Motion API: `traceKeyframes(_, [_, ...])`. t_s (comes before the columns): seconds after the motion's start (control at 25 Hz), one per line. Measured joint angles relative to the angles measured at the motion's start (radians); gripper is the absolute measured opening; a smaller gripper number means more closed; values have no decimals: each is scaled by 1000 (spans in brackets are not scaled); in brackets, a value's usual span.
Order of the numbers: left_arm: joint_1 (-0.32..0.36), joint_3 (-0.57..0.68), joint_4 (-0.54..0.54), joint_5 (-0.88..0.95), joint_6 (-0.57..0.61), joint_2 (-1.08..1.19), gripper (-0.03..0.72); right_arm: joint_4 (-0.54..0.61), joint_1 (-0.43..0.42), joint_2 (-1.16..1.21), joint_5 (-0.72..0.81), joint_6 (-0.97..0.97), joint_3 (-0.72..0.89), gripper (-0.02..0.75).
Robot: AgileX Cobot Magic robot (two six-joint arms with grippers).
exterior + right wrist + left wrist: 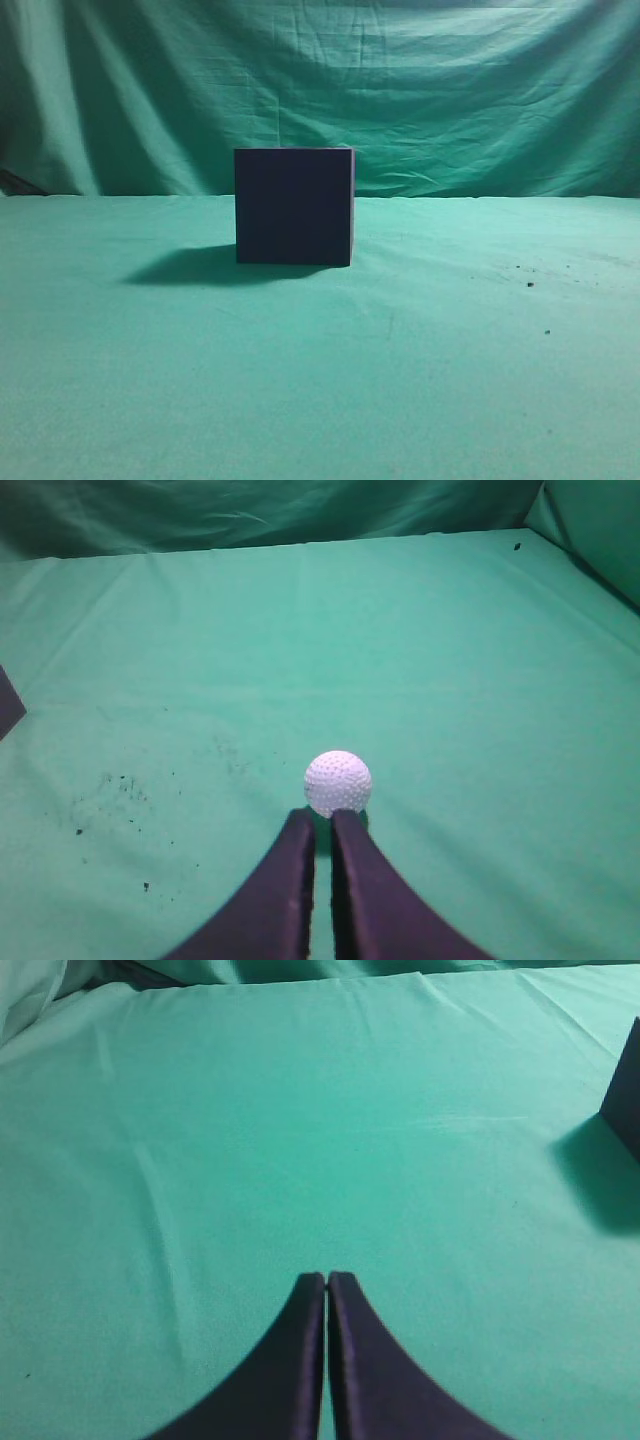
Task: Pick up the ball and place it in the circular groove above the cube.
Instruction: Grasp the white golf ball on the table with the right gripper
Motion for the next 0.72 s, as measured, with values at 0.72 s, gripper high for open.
traceKeyframes(0.72, [0,0,0,0,0,0,0,-6,0,0,-2,0,0,0])
